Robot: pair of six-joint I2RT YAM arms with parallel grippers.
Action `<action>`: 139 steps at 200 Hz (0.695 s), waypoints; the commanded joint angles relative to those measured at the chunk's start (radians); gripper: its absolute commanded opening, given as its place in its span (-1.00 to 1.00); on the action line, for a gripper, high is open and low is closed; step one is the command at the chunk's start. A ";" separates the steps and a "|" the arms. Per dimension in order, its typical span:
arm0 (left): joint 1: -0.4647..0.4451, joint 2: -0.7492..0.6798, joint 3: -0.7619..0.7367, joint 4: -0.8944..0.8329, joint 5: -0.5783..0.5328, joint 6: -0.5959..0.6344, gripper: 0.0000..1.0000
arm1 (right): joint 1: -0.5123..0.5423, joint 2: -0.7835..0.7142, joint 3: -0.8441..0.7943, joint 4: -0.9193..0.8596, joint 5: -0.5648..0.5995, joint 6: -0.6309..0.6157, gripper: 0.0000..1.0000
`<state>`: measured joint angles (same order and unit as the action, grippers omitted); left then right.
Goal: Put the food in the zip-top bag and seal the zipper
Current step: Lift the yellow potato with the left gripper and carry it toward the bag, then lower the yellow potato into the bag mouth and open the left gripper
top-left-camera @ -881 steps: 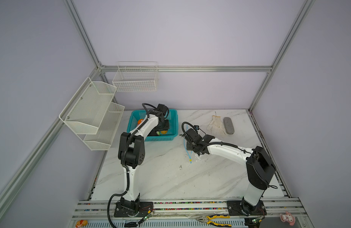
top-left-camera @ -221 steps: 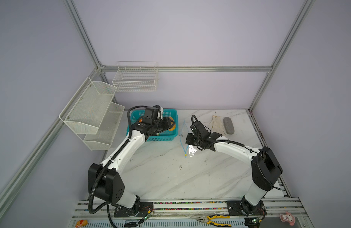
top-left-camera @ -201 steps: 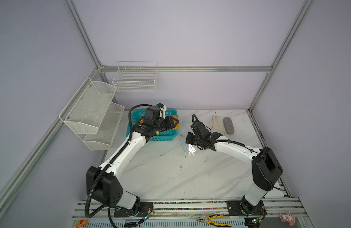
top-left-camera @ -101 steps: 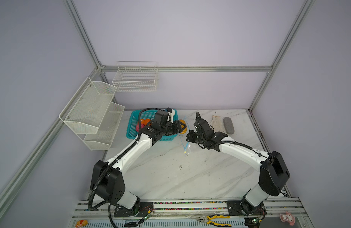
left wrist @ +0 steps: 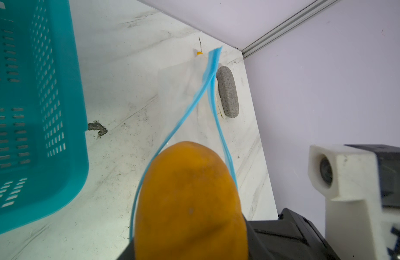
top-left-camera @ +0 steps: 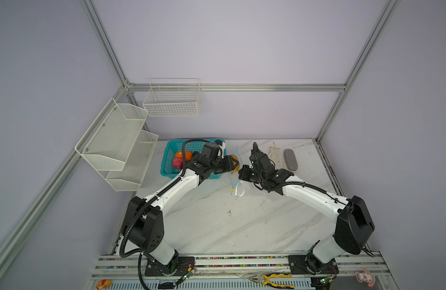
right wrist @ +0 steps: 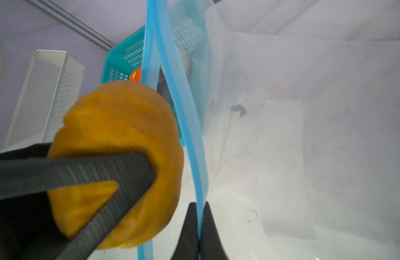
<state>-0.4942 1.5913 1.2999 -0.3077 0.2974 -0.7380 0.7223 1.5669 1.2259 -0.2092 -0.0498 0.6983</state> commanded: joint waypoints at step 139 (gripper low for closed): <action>-0.025 0.021 -0.007 -0.064 -0.129 0.102 -0.17 | -0.006 -0.021 0.024 0.031 0.001 -0.002 -1.00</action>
<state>-0.5079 1.5963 1.2991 -0.3695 0.1879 -0.6674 0.7223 1.5593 1.2263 -0.1978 -0.0498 0.6979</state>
